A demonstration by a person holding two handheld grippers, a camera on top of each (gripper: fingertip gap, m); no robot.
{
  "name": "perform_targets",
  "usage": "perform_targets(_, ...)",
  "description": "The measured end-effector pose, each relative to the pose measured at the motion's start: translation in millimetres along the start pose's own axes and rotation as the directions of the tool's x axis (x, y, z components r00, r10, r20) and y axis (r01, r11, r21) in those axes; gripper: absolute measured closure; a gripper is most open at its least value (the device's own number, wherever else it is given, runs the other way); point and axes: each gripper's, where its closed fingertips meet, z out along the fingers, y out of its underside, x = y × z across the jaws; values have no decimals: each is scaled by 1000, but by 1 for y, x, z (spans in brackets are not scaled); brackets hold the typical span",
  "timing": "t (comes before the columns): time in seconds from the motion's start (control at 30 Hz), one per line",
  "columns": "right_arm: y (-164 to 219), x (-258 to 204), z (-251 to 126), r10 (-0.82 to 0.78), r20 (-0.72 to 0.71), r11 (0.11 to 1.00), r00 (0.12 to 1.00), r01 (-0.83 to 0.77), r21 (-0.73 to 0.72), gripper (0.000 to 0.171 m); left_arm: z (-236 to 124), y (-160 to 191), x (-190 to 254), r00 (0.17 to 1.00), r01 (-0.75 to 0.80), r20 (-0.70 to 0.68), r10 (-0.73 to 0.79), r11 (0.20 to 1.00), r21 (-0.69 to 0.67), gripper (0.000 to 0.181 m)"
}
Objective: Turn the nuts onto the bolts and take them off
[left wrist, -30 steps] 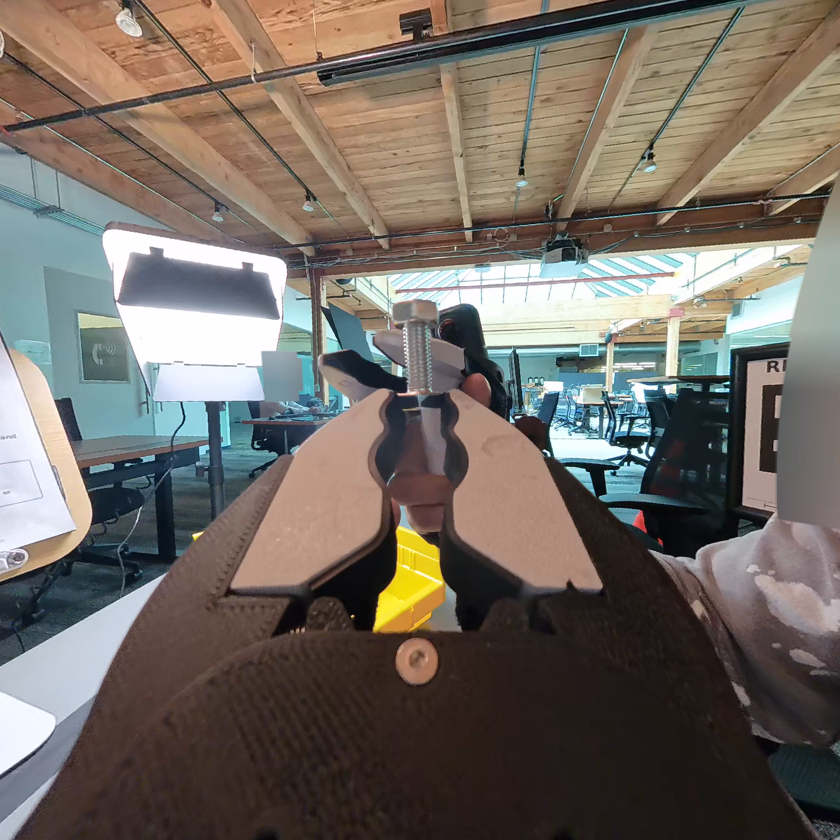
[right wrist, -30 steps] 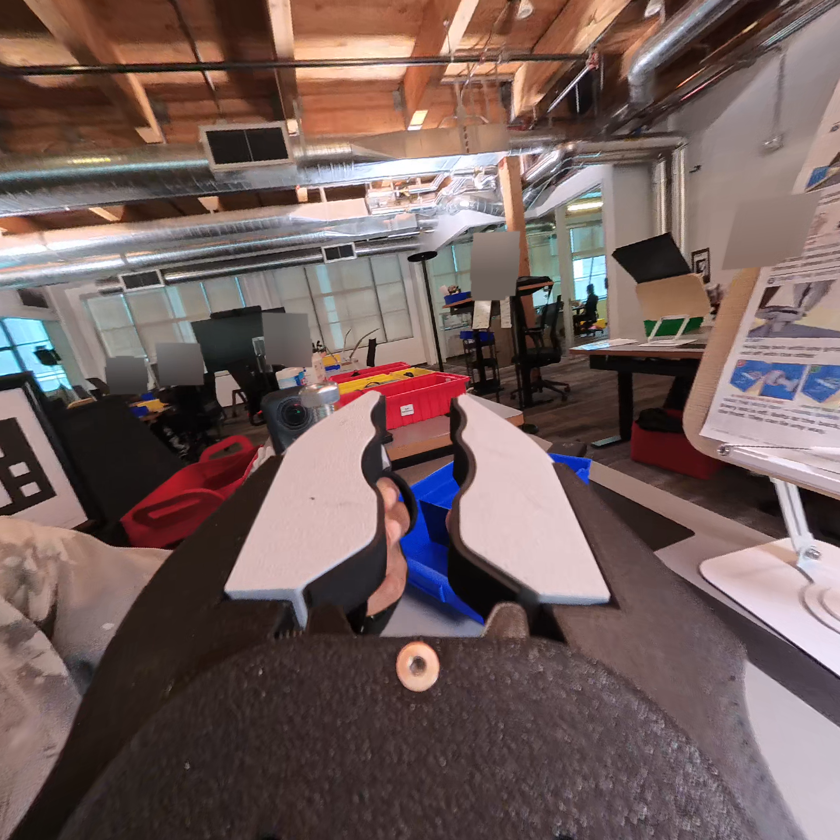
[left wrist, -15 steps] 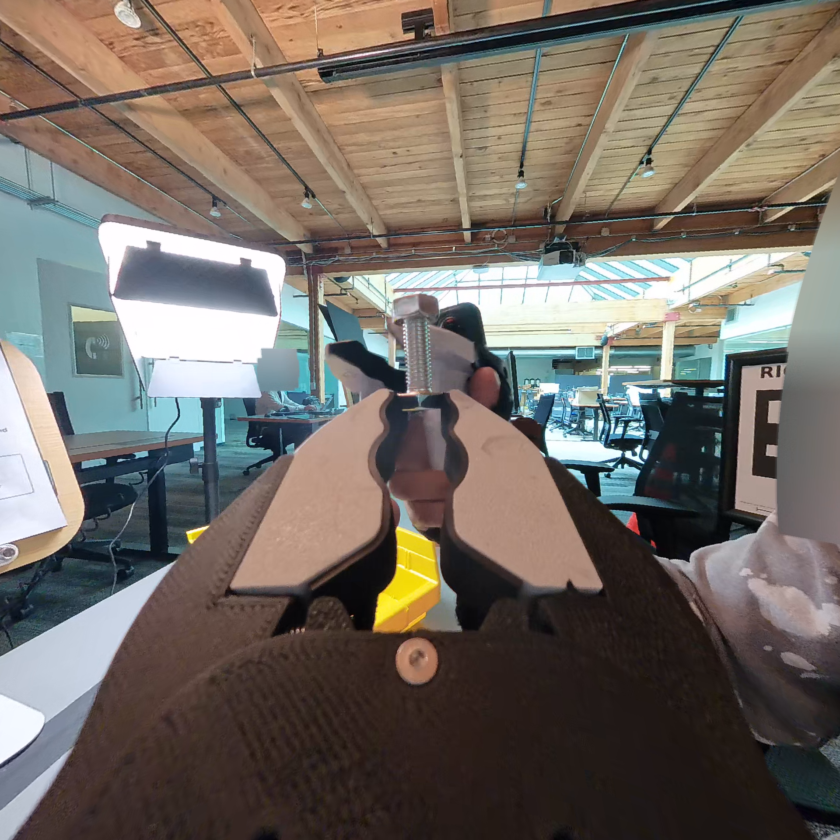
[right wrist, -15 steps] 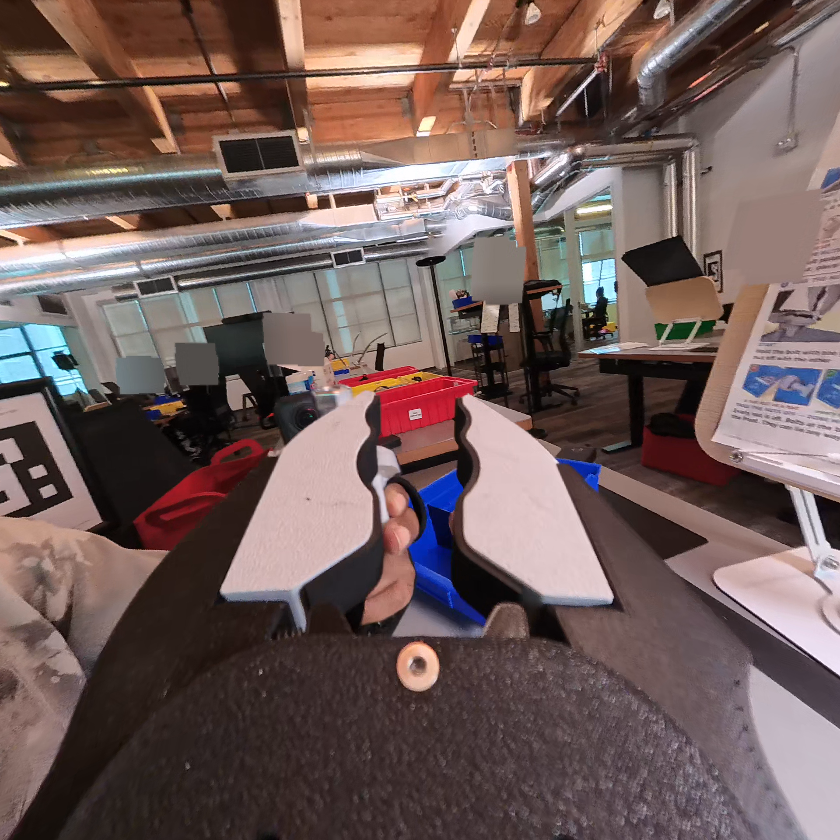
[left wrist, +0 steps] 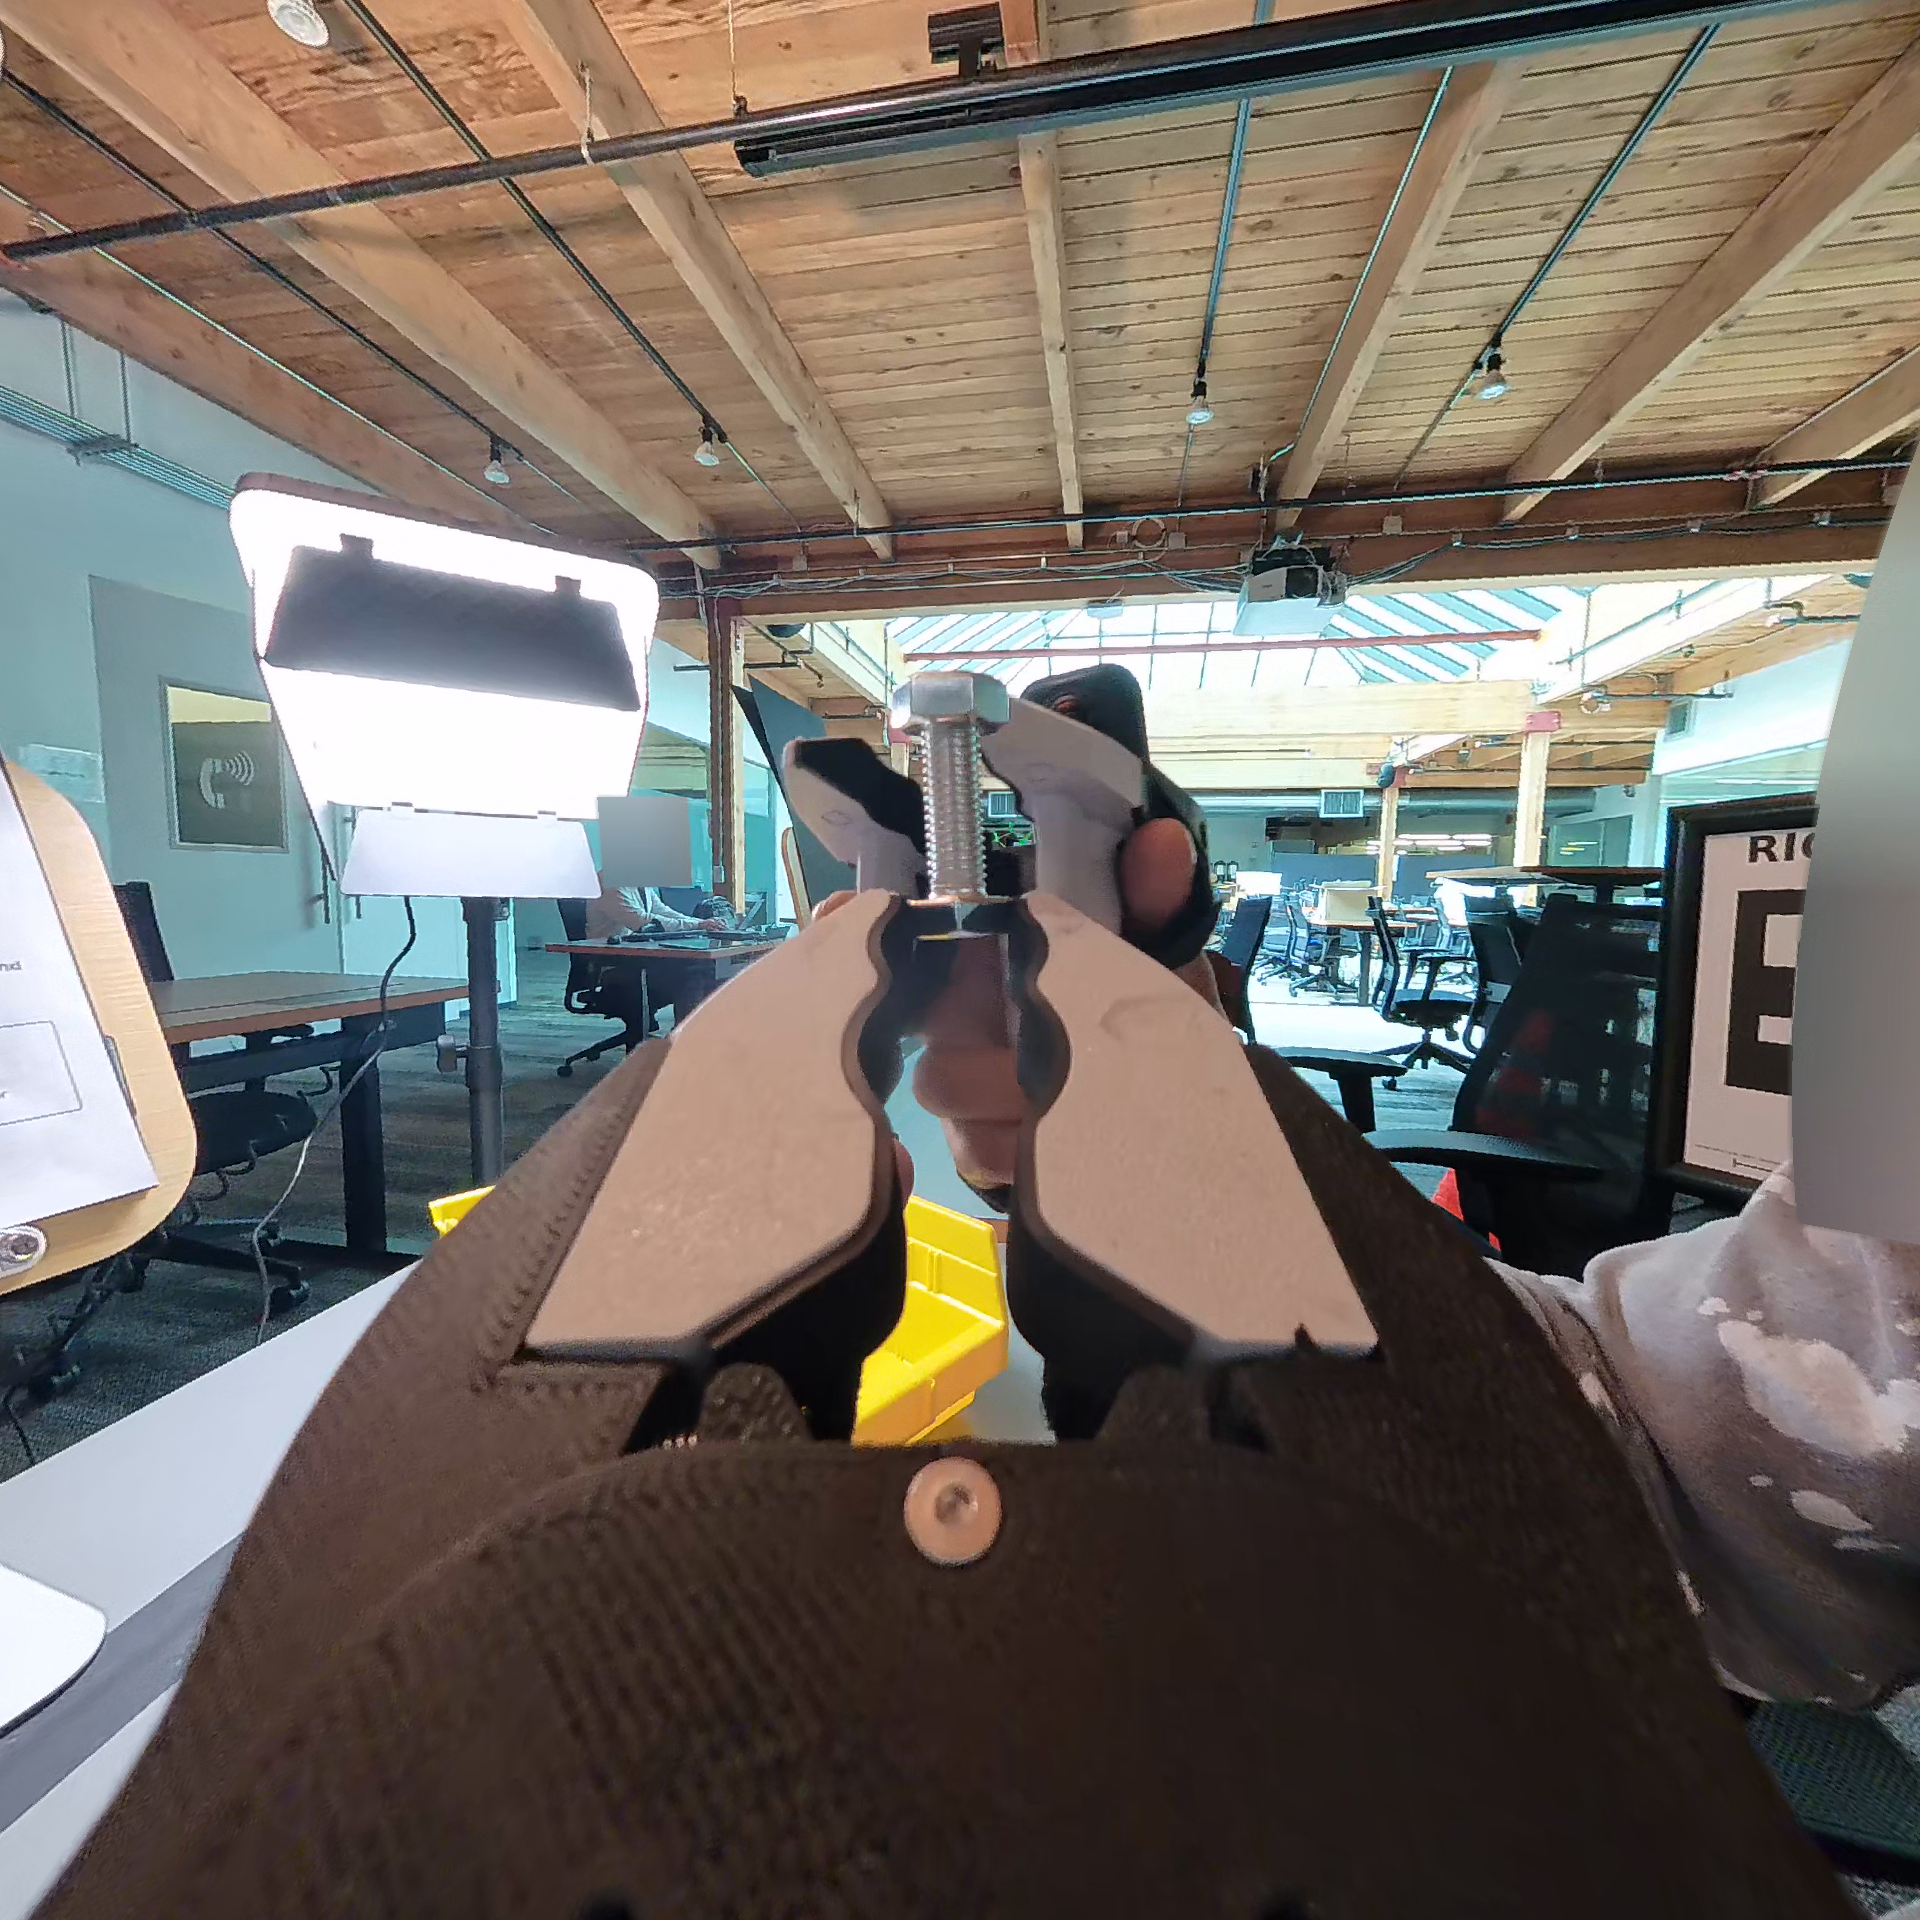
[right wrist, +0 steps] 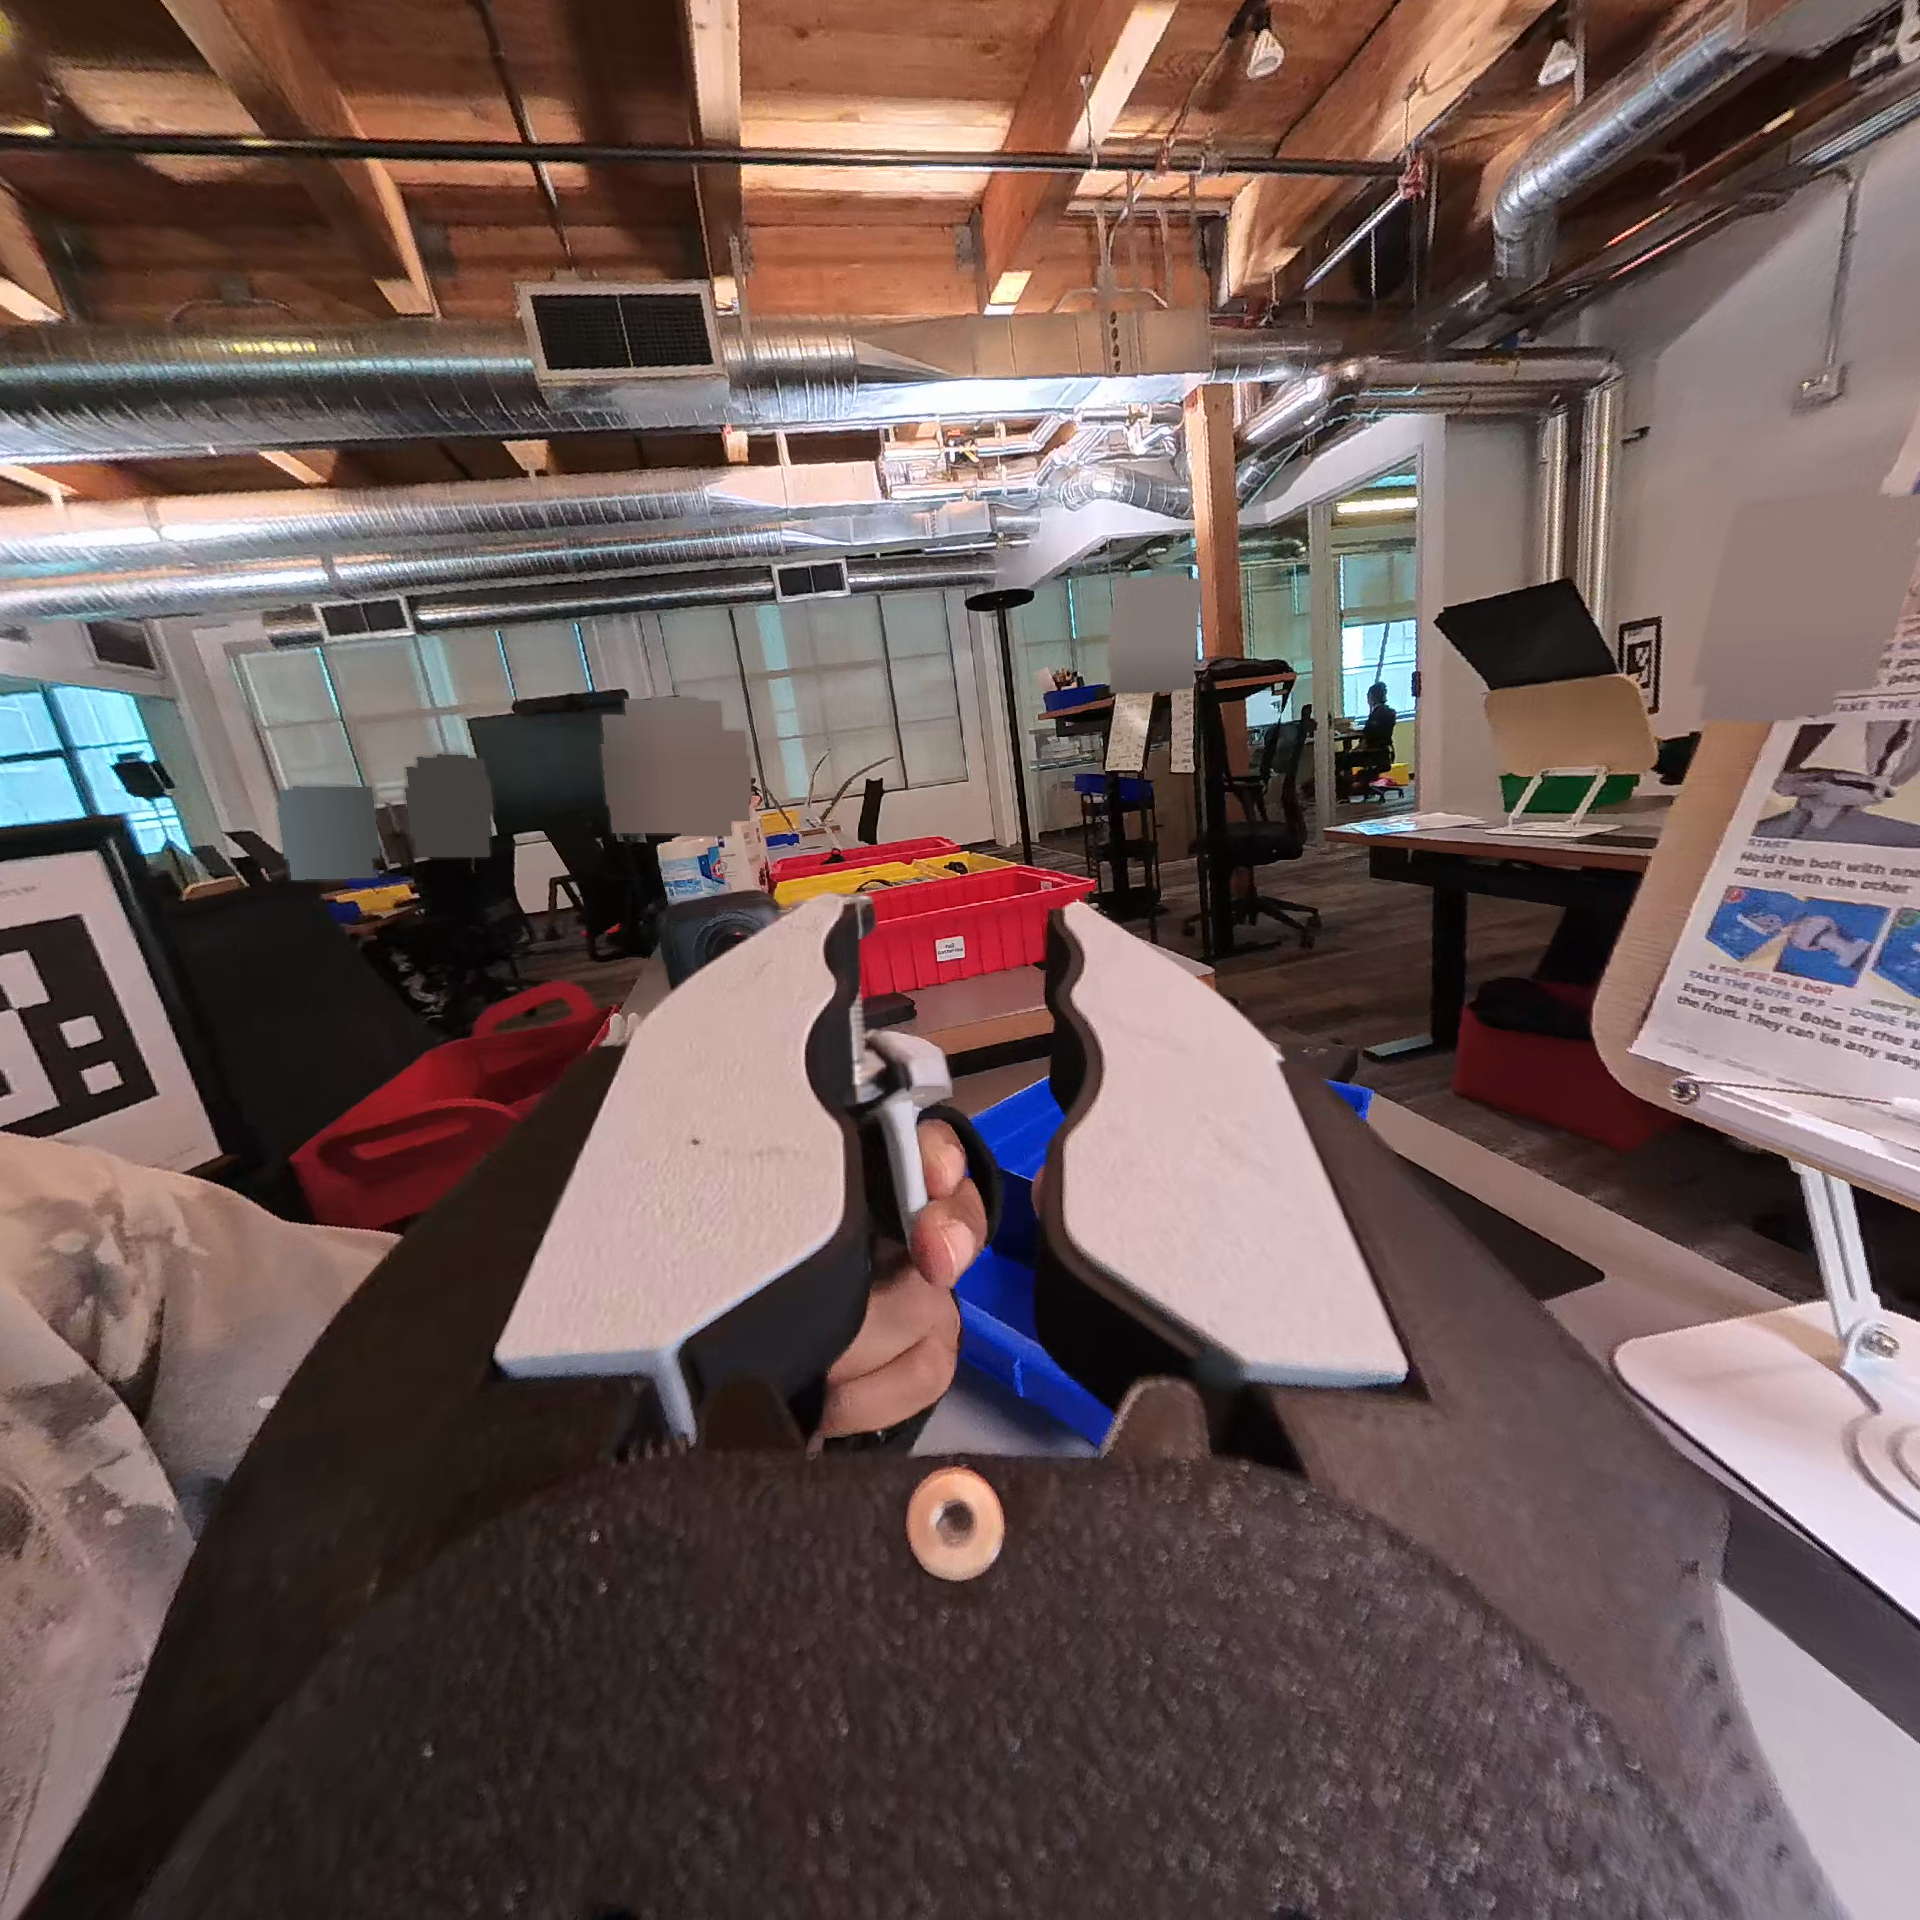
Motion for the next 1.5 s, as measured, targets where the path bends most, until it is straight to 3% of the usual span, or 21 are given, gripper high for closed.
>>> perform_targets(0.27,11,-20,8,-142,18,986,990,143,-91,135,0,8,-4,1000,-7,17,8,1000,-27,163)
perform_targets(0.67,25,-5,6,-210,-32,961,977,201,-190,154,-1,22,-13,999,-12,36,14,998,-58,163)
perform_targets(0.9,23,-18,2,-134,115,979,984,149,-139,154,0,18,5,984,117,-130,-119,993,-18,163)
perform_targets(1.0,21,-34,-4,-106,245,982,964,140,-125,154,-1,16,26,913,264,-315,-261,964,-32,163)
perform_targets(1.2,25,-63,-20,-74,467,983,881,145,-117,154,-7,21,61,743,399,-536,-401,908,-127,164)
perform_targets(1.5,52,-104,-57,156,779,967,607,68,-247,154,-24,48,116,349,500,-713,-608,765,-407,163)
